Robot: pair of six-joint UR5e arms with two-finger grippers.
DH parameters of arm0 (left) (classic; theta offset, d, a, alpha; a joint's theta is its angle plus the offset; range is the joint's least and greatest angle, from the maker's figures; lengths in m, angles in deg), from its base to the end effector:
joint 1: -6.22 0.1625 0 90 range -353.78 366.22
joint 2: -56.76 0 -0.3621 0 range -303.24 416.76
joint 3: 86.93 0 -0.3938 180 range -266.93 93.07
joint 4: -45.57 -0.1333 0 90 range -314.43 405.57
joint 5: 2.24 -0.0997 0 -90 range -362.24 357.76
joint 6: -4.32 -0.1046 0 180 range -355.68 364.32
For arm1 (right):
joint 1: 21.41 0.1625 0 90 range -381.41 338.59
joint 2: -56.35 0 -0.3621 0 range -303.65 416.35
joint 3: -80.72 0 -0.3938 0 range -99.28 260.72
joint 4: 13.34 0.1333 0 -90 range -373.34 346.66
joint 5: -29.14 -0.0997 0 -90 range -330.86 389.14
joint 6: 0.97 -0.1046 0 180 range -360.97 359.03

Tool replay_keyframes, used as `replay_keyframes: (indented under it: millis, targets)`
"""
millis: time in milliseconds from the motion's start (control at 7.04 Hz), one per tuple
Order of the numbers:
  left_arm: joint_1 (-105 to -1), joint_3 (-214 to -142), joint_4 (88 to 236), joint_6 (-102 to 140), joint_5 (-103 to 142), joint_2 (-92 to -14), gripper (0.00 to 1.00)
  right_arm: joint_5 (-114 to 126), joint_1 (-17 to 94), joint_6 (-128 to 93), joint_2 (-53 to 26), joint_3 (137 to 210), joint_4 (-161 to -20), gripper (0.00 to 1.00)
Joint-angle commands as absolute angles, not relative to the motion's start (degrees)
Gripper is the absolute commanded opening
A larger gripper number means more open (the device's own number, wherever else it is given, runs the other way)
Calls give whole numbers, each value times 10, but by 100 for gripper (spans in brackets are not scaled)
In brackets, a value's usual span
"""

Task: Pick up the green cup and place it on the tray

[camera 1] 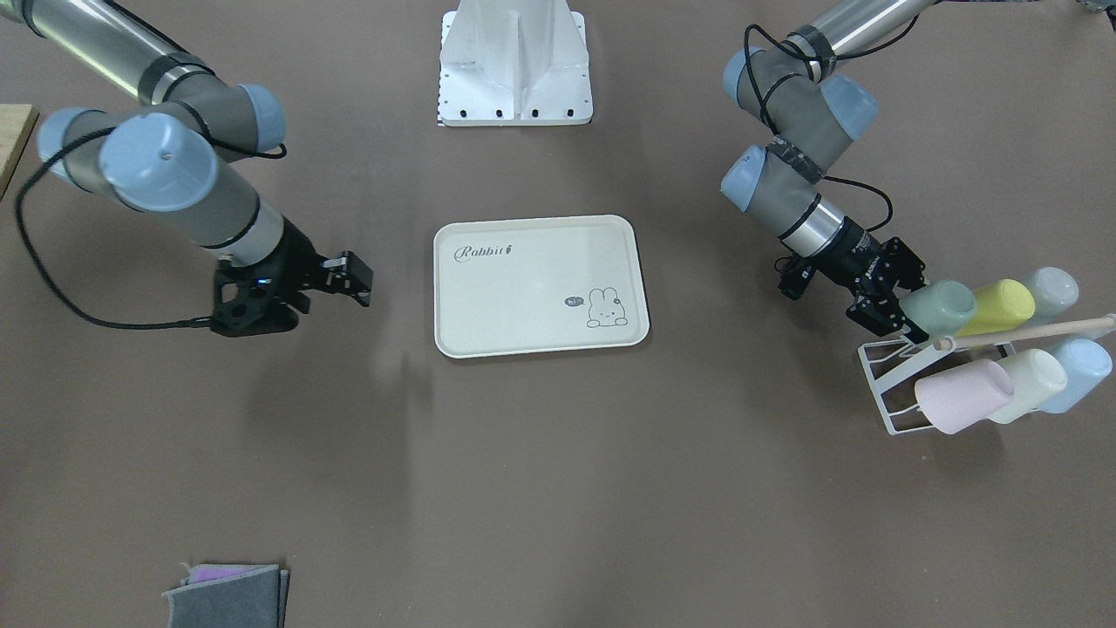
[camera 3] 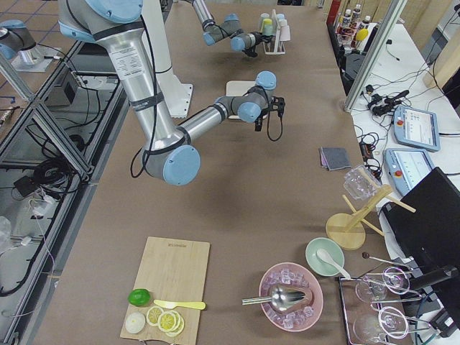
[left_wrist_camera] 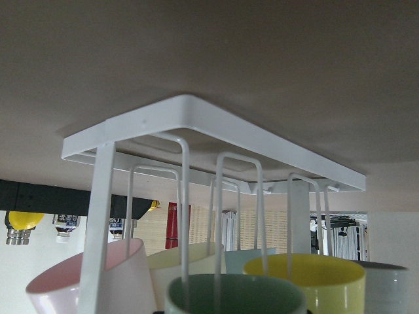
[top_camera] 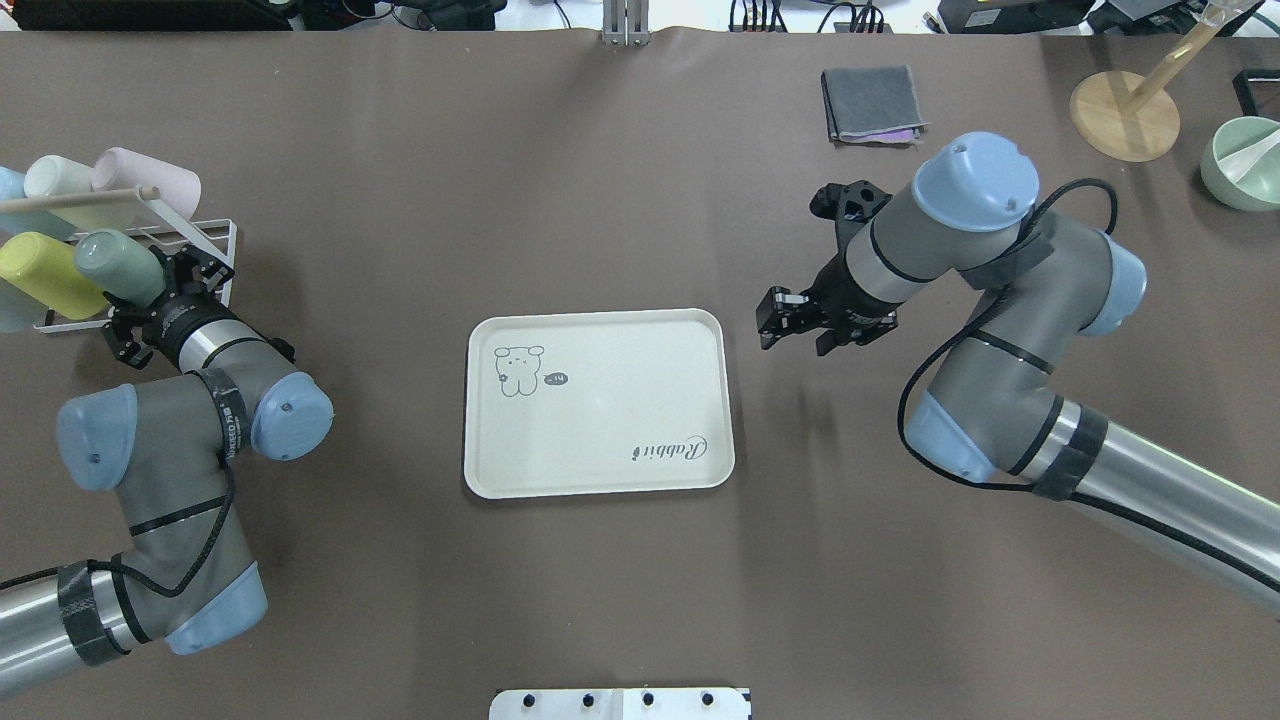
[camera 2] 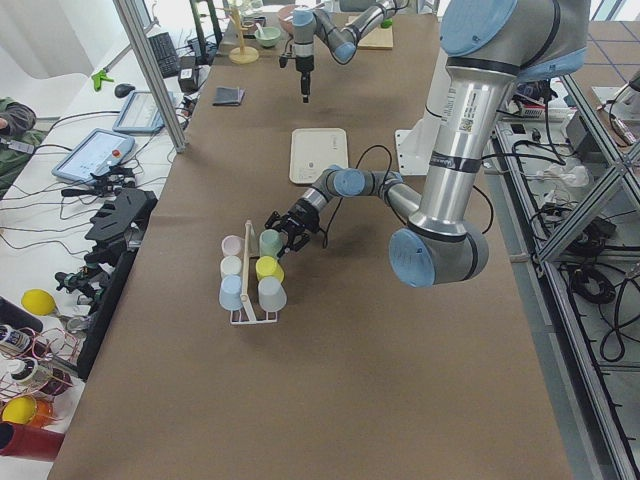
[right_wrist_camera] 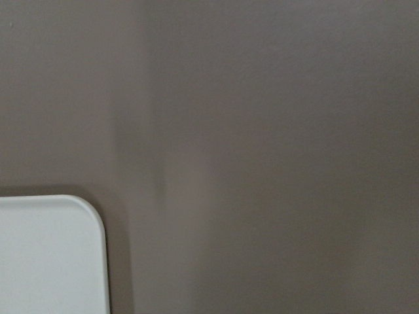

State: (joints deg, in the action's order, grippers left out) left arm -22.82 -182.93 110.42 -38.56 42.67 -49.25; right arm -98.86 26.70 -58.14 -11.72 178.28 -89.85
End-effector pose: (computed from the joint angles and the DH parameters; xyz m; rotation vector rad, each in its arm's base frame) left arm 0.3893 -0.4534 0.4422 0.0830 -0.9011 1.7274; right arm -0.3541 -0.4980 0.2969 -0.0117 -0.9563 -0.0026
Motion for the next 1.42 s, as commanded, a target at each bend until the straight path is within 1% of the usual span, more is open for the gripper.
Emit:
replay_keyframes:
  millis: [0, 142, 426, 568, 852, 994, 1278]
  targets:
    - [-234, -1856, 1102, -386, 426, -486, 56, -1010, 386, -380, -202, 1856, -1041, 100]
    - [-234, -1869, 1101, -386, 426, -475, 55, -1022, 435, -284, -259, 1871, -1078, 100]
    - [-244, -1911, 1099, -405, 426, -455, 55, -1043, 522, -174, -363, 1889, -1084, 100]
    - [-251, -1949, 1093, -416, 426, -442, 55, -1040, 558, -102, -386, 1880, -1088, 100]
    - [-266, -1991, 1086, -435, 428, -442, 55, -1028, 623, -26, -392, 1879, -1150, 100]
    - [-280, -1999, 1088, -434, 431, -452, 55, -1023, 656, -24, -395, 1879, -1152, 100]
    - [-286, -2000, 1094, -432, 458, -503, 55, -994, 661, -24, -396, 1879, -1152, 100]
